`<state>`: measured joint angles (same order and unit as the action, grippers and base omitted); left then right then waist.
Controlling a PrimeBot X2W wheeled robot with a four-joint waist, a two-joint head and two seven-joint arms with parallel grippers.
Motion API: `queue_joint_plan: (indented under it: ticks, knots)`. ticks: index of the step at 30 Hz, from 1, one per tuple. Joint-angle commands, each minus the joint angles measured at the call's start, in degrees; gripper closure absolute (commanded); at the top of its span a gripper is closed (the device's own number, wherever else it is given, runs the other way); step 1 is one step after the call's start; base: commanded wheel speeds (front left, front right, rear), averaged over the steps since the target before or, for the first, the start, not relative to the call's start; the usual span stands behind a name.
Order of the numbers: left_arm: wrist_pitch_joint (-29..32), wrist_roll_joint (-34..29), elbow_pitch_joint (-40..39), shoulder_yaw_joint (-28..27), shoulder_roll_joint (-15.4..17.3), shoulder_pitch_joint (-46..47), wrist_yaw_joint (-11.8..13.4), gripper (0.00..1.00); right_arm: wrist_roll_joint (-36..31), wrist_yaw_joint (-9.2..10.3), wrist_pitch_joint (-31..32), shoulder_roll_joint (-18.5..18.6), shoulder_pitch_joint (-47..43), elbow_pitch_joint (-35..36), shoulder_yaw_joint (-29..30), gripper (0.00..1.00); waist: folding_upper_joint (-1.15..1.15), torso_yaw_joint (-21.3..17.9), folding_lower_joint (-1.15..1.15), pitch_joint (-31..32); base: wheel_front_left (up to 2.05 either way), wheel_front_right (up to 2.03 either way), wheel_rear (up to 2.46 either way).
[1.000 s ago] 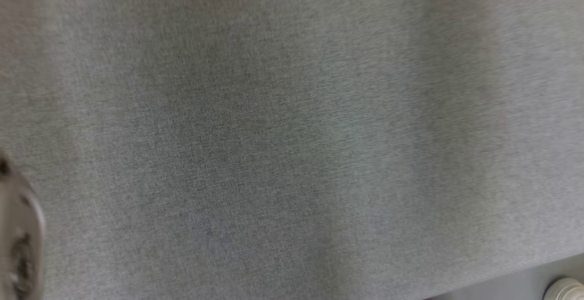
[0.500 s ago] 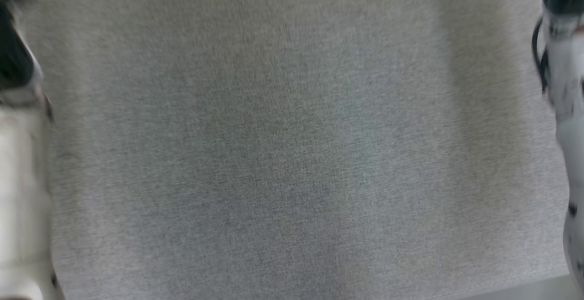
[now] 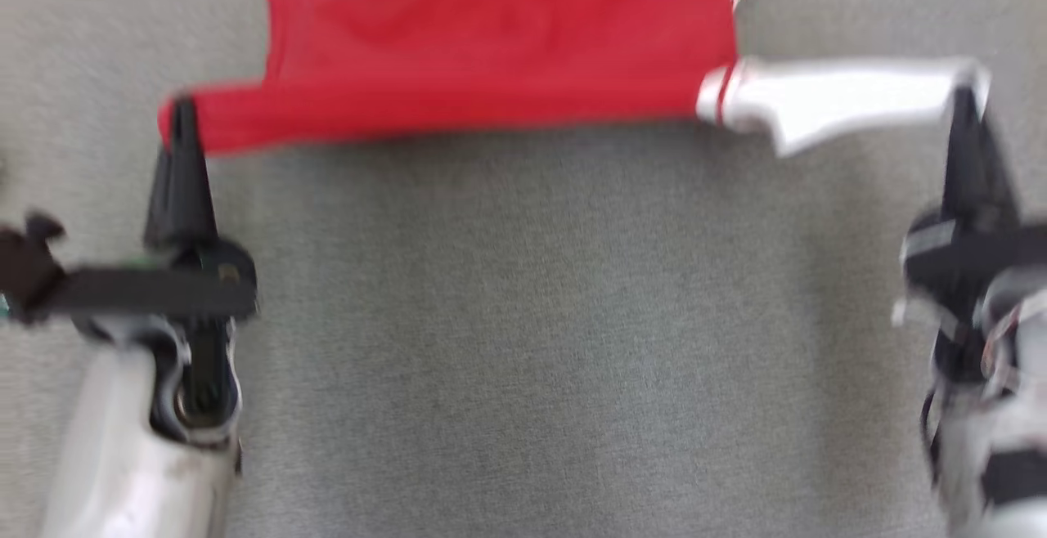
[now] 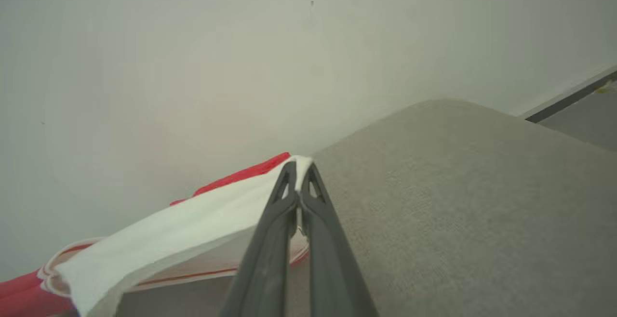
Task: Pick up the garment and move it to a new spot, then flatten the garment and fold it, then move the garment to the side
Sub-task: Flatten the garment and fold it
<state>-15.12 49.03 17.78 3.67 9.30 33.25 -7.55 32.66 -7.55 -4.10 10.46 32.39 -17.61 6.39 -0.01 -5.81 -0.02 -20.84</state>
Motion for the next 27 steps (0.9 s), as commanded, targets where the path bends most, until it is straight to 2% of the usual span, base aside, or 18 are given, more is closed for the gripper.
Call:
queue_joint_plan:
  ticks: [1, 4, 8, 14, 19, 27]
  knots:
    - [-0.03, 0.32, -0.11, -0.72, 0.00, -2.32, 0.18, 1.00, -0.94, 0.14, 0.46, -1.05, -2.68, 1.62, 1.77, 1.00, 0.01, 1.00, 0.02, 4.91, 0.00, 0.00, 0.00]
    - [-0.03, -0.76, -0.83, -1.24, -0.95, -7.05, 0.18, 1.00, -3.47, 0.14, 2.79, -4.72, -9.64, 6.69, 5.85, 1.00, 0.01, 0.73, 0.02, 7.08, 0.00, 0.00, 0.00]
    - [-0.04, -2.59, -1.67, -2.49, -1.75, -12.77, 0.19, 1.00, -6.68, 0.14, 5.18, -6.87, -15.64, 10.89, 9.48, 1.00, 0.01, 0.48, 0.02, 9.29, 0.00, 0.00, 0.00]
    - [-0.08, -6.59, -2.52, -2.53, -2.98, -19.82, 0.20, 1.00, -8.43, 0.19, 7.90, -7.40, -20.47, 11.97, 12.67, 1.00, 0.01, 1.43, 0.02, 11.89, 0.00, 0.00, 0.00]
    - [-0.08, -10.36, -3.13, -3.57, -4.36, -24.61, 0.20, 1.00, -10.40, 0.19, 12.66, -7.43, -24.27, 11.67, 11.62, 1.00, 0.01, 2.18, 0.02, 13.76, 0.00, 0.00, 0.00]
    - [-0.08, -15.71, -2.08, -6.33, -5.38, -29.46, 0.57, 1.00, -15.31, 0.19, 21.21, -7.38, -30.06, 15.48, 11.22, 1.00, 0.01, 2.31, 0.02, 15.94, 0.00, 0.00, 0.00]
